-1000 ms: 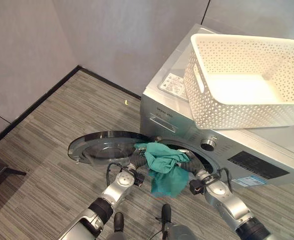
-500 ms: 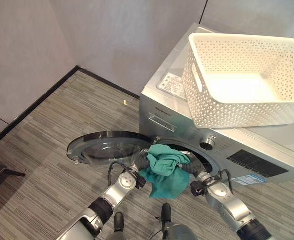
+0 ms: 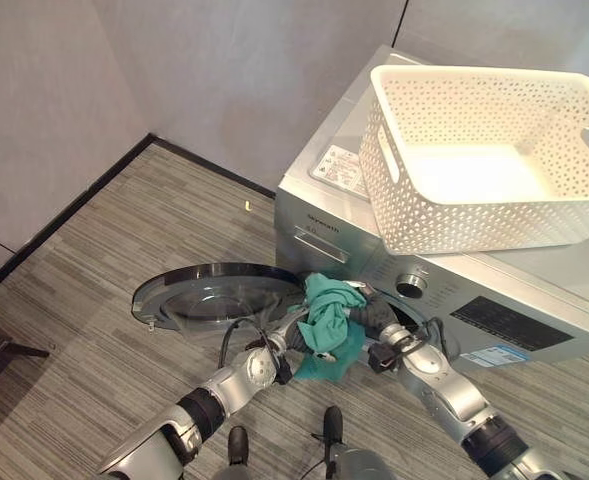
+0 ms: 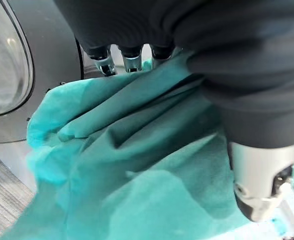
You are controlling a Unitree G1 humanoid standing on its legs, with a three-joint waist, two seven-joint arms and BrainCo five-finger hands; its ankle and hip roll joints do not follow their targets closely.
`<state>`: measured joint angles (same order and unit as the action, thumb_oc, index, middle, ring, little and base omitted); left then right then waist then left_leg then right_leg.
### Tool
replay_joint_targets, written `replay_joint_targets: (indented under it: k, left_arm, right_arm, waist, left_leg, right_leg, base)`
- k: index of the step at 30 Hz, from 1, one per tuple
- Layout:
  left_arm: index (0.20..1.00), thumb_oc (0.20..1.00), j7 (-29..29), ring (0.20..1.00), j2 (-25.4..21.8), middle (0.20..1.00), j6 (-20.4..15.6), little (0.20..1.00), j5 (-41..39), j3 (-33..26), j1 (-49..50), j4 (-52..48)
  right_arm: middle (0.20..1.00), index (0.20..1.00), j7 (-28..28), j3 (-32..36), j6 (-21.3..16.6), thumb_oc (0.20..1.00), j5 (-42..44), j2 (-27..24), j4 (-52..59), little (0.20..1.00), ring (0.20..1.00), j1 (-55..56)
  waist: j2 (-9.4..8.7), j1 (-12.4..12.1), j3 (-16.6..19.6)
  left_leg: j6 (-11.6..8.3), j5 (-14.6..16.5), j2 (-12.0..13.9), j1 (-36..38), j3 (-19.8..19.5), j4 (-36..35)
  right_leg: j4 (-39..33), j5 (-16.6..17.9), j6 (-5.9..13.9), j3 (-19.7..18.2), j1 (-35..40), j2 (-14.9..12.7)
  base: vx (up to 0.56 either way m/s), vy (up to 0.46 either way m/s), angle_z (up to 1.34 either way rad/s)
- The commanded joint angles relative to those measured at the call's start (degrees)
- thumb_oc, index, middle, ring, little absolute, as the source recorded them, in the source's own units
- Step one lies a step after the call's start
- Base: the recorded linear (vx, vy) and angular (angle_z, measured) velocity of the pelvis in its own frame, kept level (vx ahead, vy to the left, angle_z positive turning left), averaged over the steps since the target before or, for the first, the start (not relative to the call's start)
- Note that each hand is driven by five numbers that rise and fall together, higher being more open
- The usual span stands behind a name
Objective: Grab the laundry basket,head to the washer,open it,put in the laundry and shut it.
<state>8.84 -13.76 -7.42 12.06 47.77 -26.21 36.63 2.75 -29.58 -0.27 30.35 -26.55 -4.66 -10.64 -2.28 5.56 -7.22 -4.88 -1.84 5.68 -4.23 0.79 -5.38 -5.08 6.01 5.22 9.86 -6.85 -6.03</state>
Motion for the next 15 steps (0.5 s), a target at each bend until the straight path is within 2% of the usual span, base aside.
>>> replay_joint_targets:
  k: [1, 6, 7, 15]
  left_arm:
    - [1.0, 1.0, 1.4, 1.0, 4.2, 1.0, -3.3, 1.0, 2.0, 2.1, -5.8, 4.8]
    - [1.0, 1.0, 2.6, 1.0, 5.9, 1.0, -2.8, 1.0, 2.0, 2.3, -7.7, 6.9]
    - [1.0, 1.0, 3.7, 1.0, 7.2, 1.0, -2.3, 1.0, 1.3, 1.8, -9.8, 8.9]
    - [1.0, 1.0, 3.8, 1.0, 7.3, 1.0, -2.3, 1.0, 1.3, 1.7, -9.9, 8.9]
  right_arm:
    - [0.2, 0.2, -0.1, 0.9, -6.6, 0.2, 3.2, 2.2, 1.9, 0.2, 0.2, -4.5]
    - [0.2, 0.2, -0.3, -0.7, -6.6, 0.2, 5.9, 3.6, 1.6, 0.2, 0.2, -6.1]
    - [0.2, 0.2, -0.9, -2.9, -6.3, 0.2, 8.9, 4.9, 1.4, 0.2, 0.2, -7.3]
    - [0.2, 0.2, -1.0, -2.9, -6.3, 0.2, 8.9, 4.9, 1.3, 0.2, 0.2, -7.4]
  waist:
    - [-0.78, -0.1, -0.1]
    - [-0.97, -0.1, -0.2]
    - [-1.23, 0.0, -0.3]
    - [-1.23, 0.0, -0.3]
  left_leg:
    - [-0.6, 4.9, 1.8, 1.3, 1.9, 0.4]
    - [-0.62, 4.8, 1.8, 1.1, 2.0, 0.4]
    - [-0.65, 4.8, 1.8, 1.0, 2.2, 0.4]
    - [-0.65, 4.8, 1.8, 1.0, 2.2, 0.4]
  right_leg:
    - [0.1, -4.9, 4.19, -0.7, 1.4, -4.3]
    - [0.1, -4.6, 4.18, -0.8, 1.2, -4.3]
    - [0.1, -4.3, 4.12, -1.0, 0.9, -4.3]
    - [0.1, -4.3, 4.12, -1.0, 0.9, -4.3]
  base:
    - [0.0, 0.0, 0.0]
    - [0.0, -0.001, -0.01]
    - [-0.03, -0.004, -0.03]
    - [0.0, 0.0, -0.05]
